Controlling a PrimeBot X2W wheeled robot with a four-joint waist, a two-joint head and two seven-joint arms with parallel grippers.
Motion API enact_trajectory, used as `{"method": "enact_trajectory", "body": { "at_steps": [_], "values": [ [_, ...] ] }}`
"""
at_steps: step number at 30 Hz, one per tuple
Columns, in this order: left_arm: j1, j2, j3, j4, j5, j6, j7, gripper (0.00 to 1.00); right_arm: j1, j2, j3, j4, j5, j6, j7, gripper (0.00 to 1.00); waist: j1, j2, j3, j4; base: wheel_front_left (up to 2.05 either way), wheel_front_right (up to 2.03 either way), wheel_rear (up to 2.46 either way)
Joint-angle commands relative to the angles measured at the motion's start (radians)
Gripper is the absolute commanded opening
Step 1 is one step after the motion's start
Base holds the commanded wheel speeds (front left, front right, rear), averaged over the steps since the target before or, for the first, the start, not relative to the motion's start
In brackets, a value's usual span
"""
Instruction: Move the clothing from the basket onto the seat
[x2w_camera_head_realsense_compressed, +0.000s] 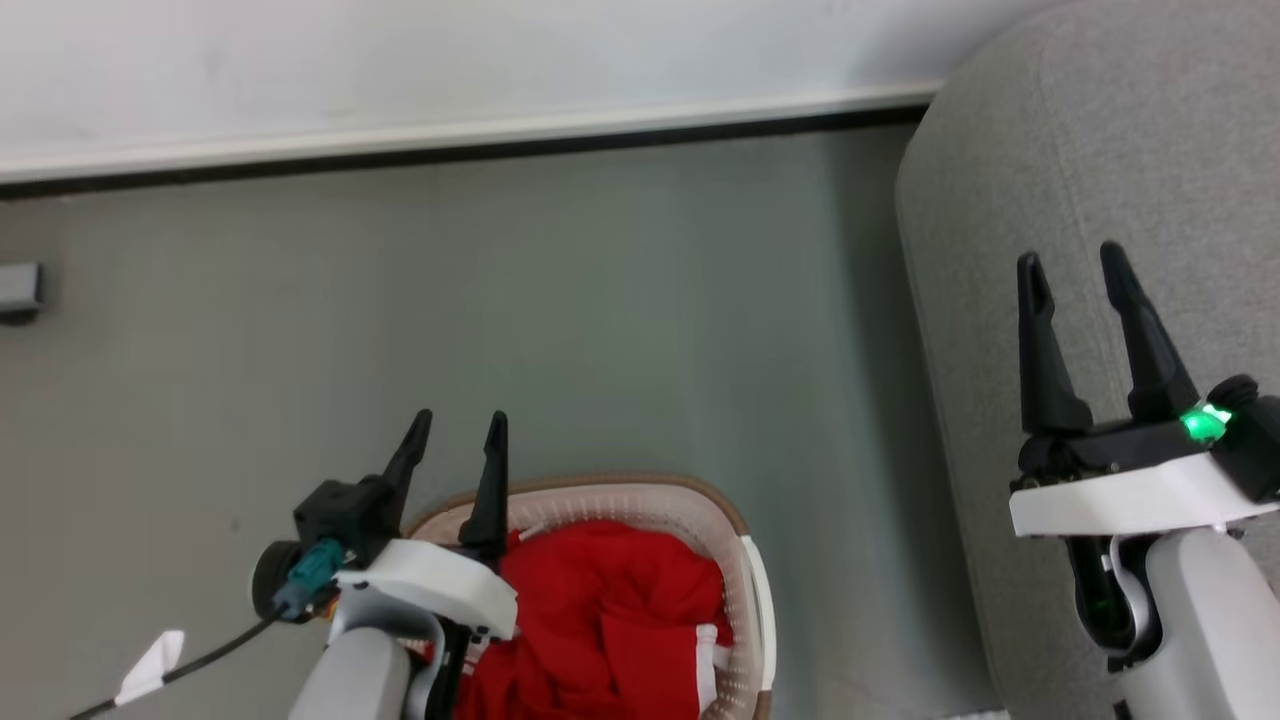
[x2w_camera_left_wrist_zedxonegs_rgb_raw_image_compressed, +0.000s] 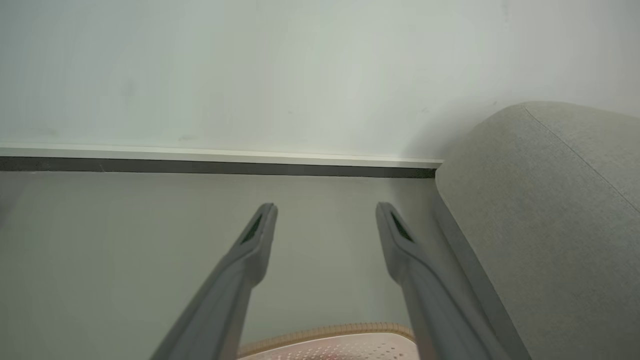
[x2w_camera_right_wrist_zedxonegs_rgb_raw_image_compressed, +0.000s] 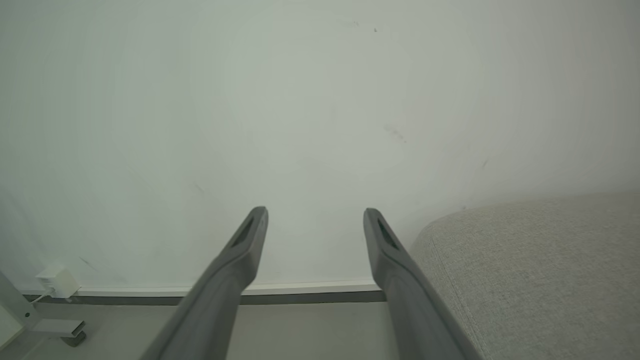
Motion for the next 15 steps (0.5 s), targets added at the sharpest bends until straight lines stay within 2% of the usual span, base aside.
{"method": "enact_trajectory", "body": {
  "at_steps": [1,11,15],
  "values": [
    [-0.026,0.007,-0.005,0.025,-0.01,-0.006,-0.001,1.0,-0.023,-0.007,-0.005,-0.007,0.0,0.003,0.001,1.0,-0.0002,-0.0001,0.044,-0.008,0.0,0.0,0.0],
    [-0.159,0.006,-0.052,0.227,-0.016,-0.058,-0.001,1.0,-0.128,-0.007,-0.032,-0.049,0.01,0.003,0.001,1.0,-0.0002,-0.0001,0.187,-0.021,0.0,0.0,0.0],
    [-0.223,0.006,-0.086,0.348,-0.018,-0.071,-0.001,1.0,-0.17,-0.003,-0.044,-0.07,0.057,0.003,0.001,1.0,-0.0002,-0.0001,0.237,-0.028,0.0,0.0,0.0]
  ]
}}
